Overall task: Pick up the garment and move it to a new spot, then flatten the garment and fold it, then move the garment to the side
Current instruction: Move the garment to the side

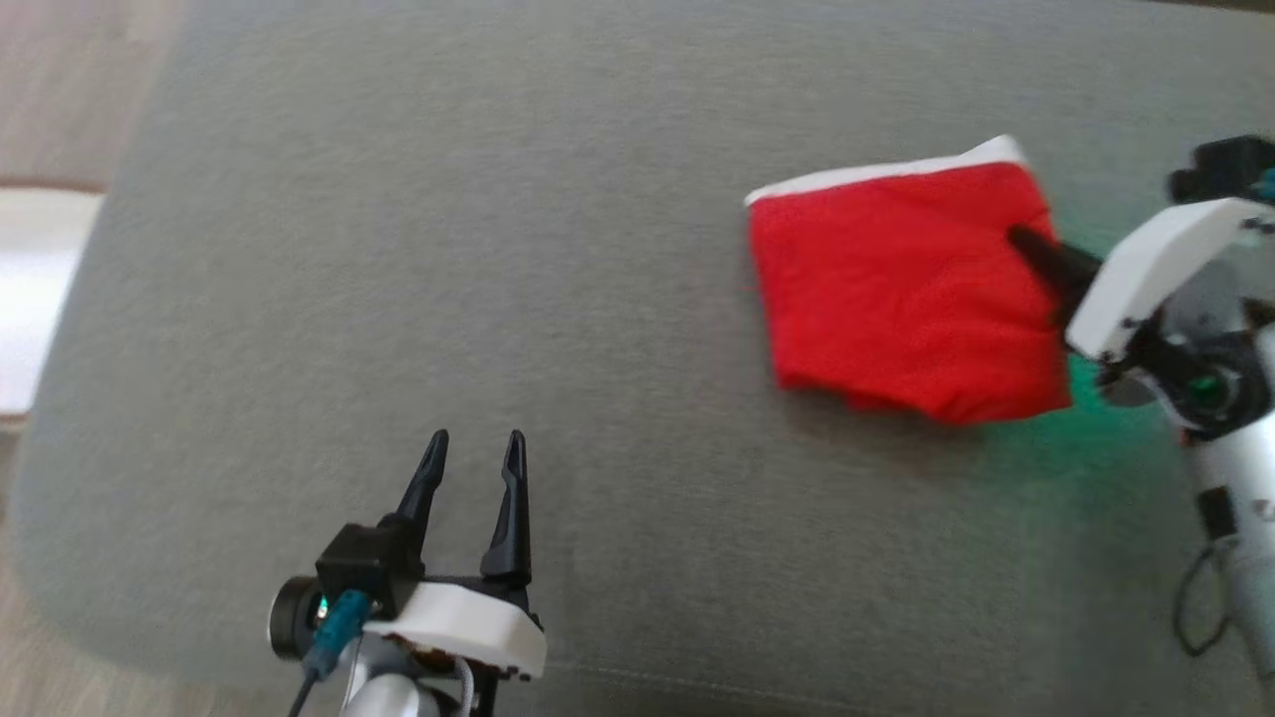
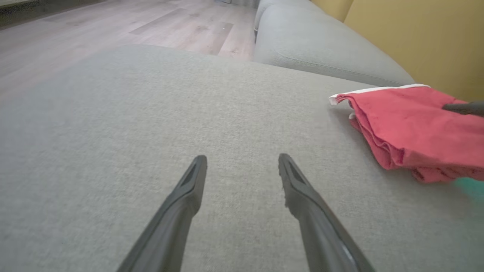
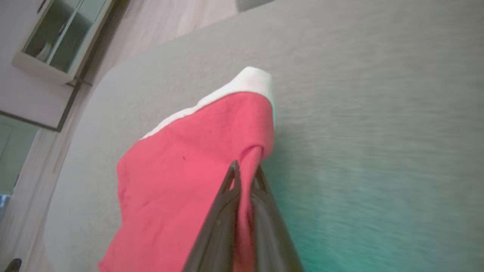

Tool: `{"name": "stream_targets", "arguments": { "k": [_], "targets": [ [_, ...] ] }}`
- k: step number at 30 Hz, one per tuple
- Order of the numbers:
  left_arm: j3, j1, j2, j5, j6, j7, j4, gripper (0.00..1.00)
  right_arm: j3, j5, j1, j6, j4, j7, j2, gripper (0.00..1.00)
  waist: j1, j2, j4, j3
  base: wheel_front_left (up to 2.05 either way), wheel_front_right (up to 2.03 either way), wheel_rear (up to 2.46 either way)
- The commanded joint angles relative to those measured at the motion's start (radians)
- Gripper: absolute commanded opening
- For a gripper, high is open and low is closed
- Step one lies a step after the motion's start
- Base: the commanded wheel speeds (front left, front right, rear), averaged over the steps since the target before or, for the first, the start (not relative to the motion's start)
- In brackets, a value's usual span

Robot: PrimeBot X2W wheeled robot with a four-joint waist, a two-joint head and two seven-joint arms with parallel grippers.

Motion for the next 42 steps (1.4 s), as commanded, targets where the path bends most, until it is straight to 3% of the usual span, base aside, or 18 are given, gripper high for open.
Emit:
{"name": "stream_targets", "arguments": {
  "k": [1,10,19,23,24,25,26,27,37,42],
  "targets": [
    [0.04,-0.03,-0.003,0.013,0.0,-0.012,-0.032,1.0,-0.008,0.009,0.002,0.008,-0.048,-0.017,-0.043,0.0,0.0,0.0,-0.085,-0.01,0.0,0.0,0.0],
    [0.053,-0.057,-0.003,0.049,-0.025,-0.012,-0.02,1.0,-0.113,0.02,-0.022,0.008,-0.12,0.003,-0.192,0.0,0.0,0.0,-0.243,0.002,0.0,0.0,0.0],
    [0.063,-0.056,-0.003,0.071,-0.039,-0.012,-0.008,1.0,-0.248,-0.08,-0.052,0.008,-0.087,0.033,-0.287,0.0,0.0,0.0,-0.267,0.025,0.0,0.0,0.0],
    [0.066,-0.053,-0.003,0.079,-0.045,-0.012,-0.007,1.0,-0.274,-0.21,-0.077,0.008,-0.029,-0.004,-0.304,0.0,0.0,0.0,-0.259,0.032,0.0,0.0,0.0],
    [0.066,-0.054,-0.003,0.081,-0.046,-0.012,-0.007,1.0,-0.277,-0.246,-0.08,0.008,-0.011,-0.016,-0.303,0.16,0.0,0.0,-0.255,0.033,0.0,0.0,0.0],
    [0.066,-0.054,-0.003,0.081,-0.045,-0.012,-0.007,1.0,-0.281,-0.28,-0.084,0.008,0.006,-0.033,-0.302,0.44,0.0,0.0,-0.252,0.034,0.0,0.0,0.0],
    [0.066,-0.054,-0.003,0.081,-0.043,-0.012,-0.008,1.0,-0.288,-0.314,-0.088,0.008,0.023,-0.054,-0.301,0.92,0.0,0.0,-0.249,0.034,0.0,0.0,0.0],
    [0.066,-0.054,-0.003,0.08,-0.041,-0.012,-0.009,1.0,-0.287,-0.349,-0.089,0.008,0.037,-0.072,-0.302,1.0,0.0,0.0,-0.246,0.034,0.0,0.0,0.0],
    [0.082,-0.029,-0.003,0.071,-0.029,-0.012,-0.019,1.0,-0.25,-0.58,-0.086,0.008,0.039,-0.218,-0.339,1.0,0.0,0.0,-0.254,0.011,0.0,0.0,0.0],
    [0.085,-0.017,-0.003,0.05,-0.02,-0.012,-0.029,1.0,-0.235,-0.577,-0.043,0.008,-0.054,-0.294,-0.29,1.0,0.0,0.0,-0.26,-0.037,0.0,0.0,0.0]
  ]
}}
